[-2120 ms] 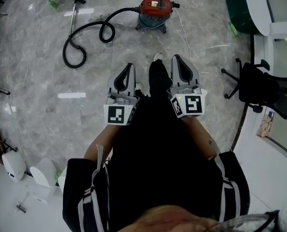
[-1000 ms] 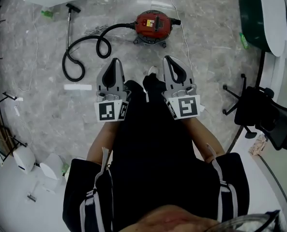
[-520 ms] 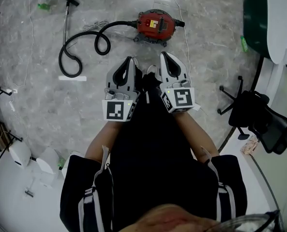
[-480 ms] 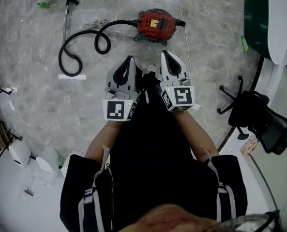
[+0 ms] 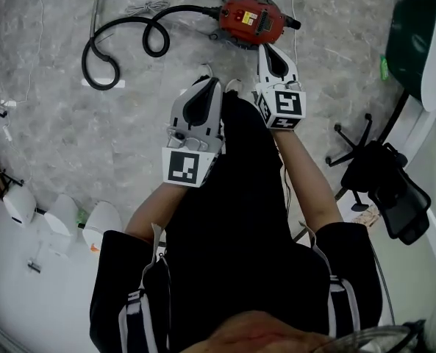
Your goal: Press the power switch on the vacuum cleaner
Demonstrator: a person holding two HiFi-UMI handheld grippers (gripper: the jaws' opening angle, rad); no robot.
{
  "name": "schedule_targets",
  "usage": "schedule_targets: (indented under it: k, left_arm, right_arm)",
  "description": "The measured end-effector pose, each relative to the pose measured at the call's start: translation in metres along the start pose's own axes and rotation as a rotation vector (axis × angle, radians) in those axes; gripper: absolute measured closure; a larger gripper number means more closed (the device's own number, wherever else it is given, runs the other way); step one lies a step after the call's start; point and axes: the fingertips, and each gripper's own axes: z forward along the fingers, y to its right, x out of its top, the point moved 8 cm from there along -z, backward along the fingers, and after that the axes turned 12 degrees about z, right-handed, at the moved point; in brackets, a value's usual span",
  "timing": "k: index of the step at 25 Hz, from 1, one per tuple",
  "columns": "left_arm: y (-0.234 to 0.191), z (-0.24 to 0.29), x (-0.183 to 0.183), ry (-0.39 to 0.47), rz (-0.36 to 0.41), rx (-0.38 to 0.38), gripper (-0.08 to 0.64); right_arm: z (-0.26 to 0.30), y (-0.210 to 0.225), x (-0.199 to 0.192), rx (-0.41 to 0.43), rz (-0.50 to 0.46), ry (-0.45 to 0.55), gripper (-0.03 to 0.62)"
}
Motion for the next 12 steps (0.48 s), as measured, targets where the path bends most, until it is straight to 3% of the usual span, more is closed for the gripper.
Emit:
schedule_targets:
  k: [5, 12]
  left_arm:
    - [-0.01, 0.02, -0.032, 0.023, 0.012, 0.006, 0.541]
    - [-0.018, 0.04, -0.092, 0.046, 0.014, -0.01, 0.541]
  right_arm:
    - [0.061, 0.031, -0.027, -0.02, 0.008, -0.008, 0.575]
    - [0.142, 0.086, -0.1, -0.098, 0.02, -0.047, 0.575]
